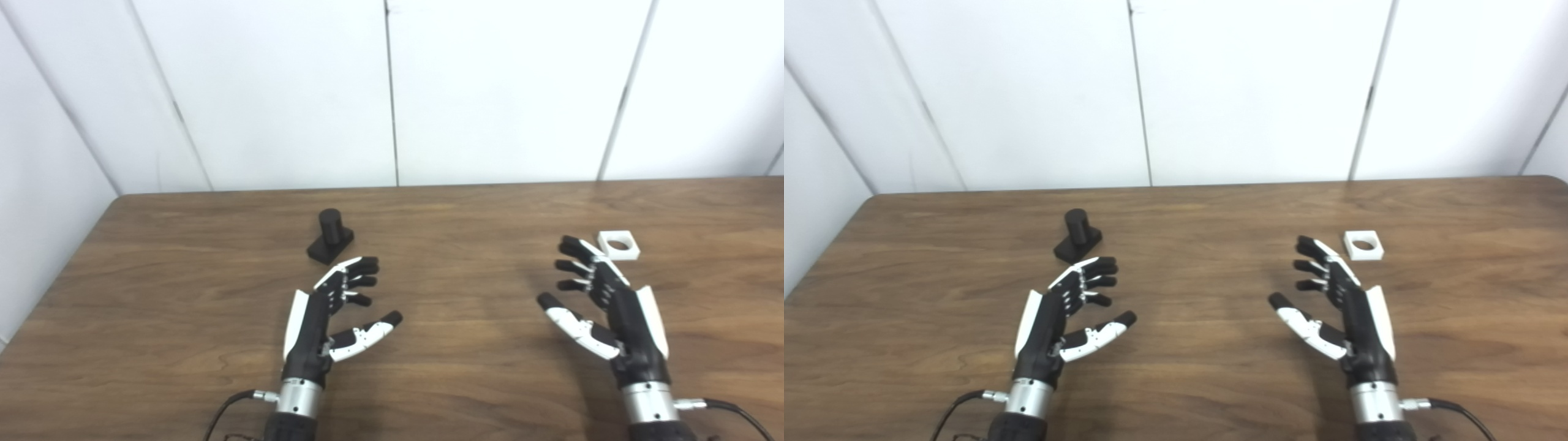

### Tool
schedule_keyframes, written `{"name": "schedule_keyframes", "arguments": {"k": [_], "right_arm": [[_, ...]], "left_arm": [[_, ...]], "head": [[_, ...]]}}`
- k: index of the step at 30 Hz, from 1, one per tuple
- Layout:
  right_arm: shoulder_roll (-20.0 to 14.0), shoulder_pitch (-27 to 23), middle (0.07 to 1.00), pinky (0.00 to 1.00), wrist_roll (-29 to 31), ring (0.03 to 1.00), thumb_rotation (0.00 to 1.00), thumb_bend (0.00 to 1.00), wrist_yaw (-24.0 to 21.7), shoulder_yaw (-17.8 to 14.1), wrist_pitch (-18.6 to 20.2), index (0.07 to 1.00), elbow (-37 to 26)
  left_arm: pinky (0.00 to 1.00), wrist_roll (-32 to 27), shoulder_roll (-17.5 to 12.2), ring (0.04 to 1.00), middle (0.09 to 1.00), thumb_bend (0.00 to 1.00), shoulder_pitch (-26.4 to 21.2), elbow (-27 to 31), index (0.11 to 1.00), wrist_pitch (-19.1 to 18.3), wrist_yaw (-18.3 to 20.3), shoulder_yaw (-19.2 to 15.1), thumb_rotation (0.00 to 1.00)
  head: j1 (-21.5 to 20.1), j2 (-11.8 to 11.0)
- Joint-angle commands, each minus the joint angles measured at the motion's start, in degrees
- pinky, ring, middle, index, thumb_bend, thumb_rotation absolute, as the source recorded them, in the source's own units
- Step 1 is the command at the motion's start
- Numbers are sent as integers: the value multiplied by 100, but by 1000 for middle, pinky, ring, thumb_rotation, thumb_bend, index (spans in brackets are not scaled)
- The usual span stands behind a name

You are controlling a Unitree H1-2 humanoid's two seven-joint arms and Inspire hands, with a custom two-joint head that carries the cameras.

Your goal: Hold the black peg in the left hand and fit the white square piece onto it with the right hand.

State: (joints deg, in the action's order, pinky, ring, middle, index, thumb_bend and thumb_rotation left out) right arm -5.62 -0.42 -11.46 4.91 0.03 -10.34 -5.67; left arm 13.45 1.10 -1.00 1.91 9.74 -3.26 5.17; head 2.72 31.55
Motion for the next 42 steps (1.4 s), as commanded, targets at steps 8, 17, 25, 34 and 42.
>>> {"name": "schedule_keyframes", "arguments": {"k": [8, 17, 25, 34, 42], "right_arm": [[4, 119, 824, 648, 10, 768, 306, 565, -8, -18, -173, 825, -14], [-6, 120, 822, 649, 25, 768, 317, 568, -8, -38, -186, 824, 18], [-26, 121, 823, 651, -4, 769, 330, 575, 1, -55, -194, 824, 37], [-43, 126, 820, 650, 30, 763, 320, 572, -21, -66, -206, 821, 46], [-50, 125, 824, 648, 47, 770, 319, 570, -31, -82, -155, 817, 25]], "left_arm": [[586, 61, -6, 717, 748, 652, -148, 113, 727, 117, -88, -20, 80], [588, 49, -30, 713, 747, 654, -177, 110, 727, 136, -82, -30, 65], [515, 825, -201, 654, 722, 697, -402, 104, 708, -162, -368, -154, 20], [565, 2603, -548, 680, 732, 726, -843, -112, 707, -842, -1134, -109, 67], [598, 3230, -812, 730, 762, 712, -1178, -413, 704, -1232, -1446, -78, 140]], "head": [[-5, 34], [3, 57], [9, 58], [11, 54], [17, 48]]}}
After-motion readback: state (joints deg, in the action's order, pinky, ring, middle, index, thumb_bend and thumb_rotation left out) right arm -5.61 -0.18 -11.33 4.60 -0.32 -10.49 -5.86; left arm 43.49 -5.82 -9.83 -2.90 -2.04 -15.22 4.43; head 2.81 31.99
